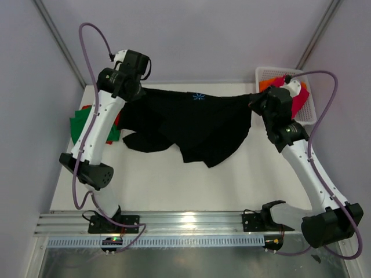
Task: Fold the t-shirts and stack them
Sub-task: Flatten out the tshirt
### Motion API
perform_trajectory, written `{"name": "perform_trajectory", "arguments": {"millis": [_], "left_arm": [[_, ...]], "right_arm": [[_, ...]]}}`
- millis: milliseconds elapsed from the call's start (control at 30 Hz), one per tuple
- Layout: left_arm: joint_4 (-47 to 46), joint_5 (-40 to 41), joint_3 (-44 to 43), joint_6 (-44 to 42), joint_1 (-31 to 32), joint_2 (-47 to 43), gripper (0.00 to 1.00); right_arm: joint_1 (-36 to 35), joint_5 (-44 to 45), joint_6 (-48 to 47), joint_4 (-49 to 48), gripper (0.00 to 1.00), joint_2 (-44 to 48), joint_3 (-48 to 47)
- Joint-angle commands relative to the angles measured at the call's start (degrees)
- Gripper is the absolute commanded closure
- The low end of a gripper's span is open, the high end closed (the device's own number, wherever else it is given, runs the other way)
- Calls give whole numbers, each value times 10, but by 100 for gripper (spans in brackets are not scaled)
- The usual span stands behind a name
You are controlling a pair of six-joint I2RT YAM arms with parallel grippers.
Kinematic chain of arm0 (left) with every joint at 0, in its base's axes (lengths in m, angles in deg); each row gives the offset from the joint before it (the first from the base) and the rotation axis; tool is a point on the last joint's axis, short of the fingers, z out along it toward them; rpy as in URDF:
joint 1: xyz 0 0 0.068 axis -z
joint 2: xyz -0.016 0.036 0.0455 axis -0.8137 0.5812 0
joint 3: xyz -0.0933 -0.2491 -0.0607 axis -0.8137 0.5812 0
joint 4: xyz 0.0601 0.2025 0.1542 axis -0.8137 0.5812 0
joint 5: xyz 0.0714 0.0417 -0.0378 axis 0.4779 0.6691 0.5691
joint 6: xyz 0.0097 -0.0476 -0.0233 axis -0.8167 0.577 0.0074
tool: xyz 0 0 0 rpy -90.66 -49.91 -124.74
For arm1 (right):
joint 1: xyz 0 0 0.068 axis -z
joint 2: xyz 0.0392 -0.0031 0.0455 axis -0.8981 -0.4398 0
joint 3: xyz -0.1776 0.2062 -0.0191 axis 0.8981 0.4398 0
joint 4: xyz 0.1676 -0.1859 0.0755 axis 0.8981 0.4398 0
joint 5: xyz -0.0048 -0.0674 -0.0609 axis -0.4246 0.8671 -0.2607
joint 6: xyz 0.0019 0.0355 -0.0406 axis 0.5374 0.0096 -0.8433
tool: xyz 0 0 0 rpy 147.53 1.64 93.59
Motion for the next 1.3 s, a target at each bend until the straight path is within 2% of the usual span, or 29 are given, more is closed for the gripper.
{"name": "perform_trajectory", "arguments": {"millis": [0, 200, 400, 533, 633, 667, 800, 967, 1133, 1267], "left_arm": [[177, 89, -3, -1, -10, -17, 100], [181, 112, -27, 16, -25, -23, 100], [168, 145, -105, 17, -34, -17, 100], [90, 151, -106, -19, -35, -48, 100], [-14, 150, -83, -64, -35, -96, 99], [-76, 150, -75, -77, -35, -110, 99], [-163, 146, -62, -142, -35, -158, 98], [-176, 90, -71, -158, -35, -184, 99], [-149, 12, -65, -124, -35, -213, 100], [-110, -33, -67, -110, -34, -222, 100]], "right_arm": [[27, 25, -50, 2, 97, -15, -77], [57, 26, -78, 10, 97, -28, -154], [73, 24, -107, 33, 97, -49, -257], [84, 18, -121, 41, 97, -69, -323], [88, 16, -138, 51, 97, -90, -404], [88, 15, -141, 53, 97, -95, -419], [92, 6, -142, 59, 97, -116, -472], [93, -12, -113, 70, 97, -118, -498], [93, -29, -94, 82, 97, -92, -498], [93, -33, -84, 140, 97, -76, -517]]}}
